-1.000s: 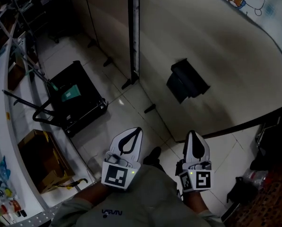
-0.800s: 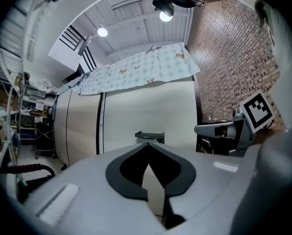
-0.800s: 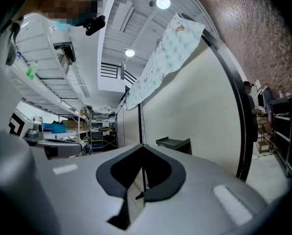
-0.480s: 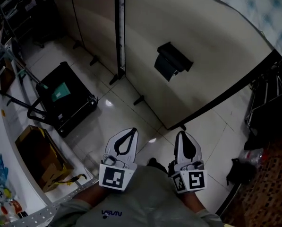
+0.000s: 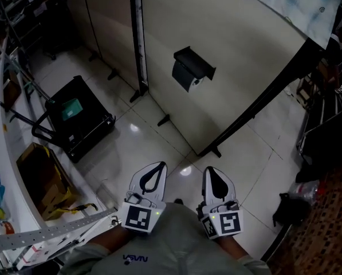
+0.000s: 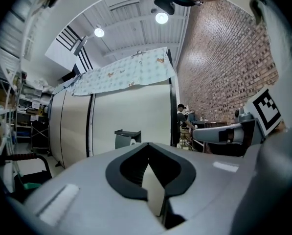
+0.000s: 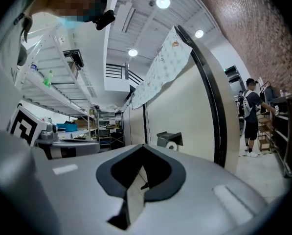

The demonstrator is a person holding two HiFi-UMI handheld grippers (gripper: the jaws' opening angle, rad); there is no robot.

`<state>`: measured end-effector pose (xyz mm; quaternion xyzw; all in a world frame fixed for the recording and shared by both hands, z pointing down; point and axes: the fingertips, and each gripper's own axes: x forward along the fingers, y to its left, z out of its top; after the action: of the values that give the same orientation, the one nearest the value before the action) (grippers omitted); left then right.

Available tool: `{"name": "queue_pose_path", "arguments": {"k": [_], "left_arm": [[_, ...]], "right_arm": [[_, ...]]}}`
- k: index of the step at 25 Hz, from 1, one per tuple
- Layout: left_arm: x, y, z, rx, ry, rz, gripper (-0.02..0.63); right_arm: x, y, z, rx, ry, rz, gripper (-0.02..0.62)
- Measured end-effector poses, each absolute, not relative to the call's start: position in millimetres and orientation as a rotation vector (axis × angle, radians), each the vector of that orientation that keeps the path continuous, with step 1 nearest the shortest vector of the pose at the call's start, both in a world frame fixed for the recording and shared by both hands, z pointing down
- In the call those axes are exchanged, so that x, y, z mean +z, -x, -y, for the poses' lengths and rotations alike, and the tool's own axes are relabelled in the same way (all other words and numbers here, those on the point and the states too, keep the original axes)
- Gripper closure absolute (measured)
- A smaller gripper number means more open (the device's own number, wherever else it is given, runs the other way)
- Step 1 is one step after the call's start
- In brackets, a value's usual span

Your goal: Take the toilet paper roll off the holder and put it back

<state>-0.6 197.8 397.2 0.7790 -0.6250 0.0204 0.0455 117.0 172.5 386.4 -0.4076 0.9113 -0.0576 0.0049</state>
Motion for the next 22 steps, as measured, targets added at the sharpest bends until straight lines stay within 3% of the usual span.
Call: {"name": "queue_pose_path", "arguments": {"k": [22], "left_arm": [[421,-56,-243,0.085,-2.240,2.038,0.598]], "right_arm": [[426,-162,-201,-0.239,1.085,-2.978,0.594]]}}
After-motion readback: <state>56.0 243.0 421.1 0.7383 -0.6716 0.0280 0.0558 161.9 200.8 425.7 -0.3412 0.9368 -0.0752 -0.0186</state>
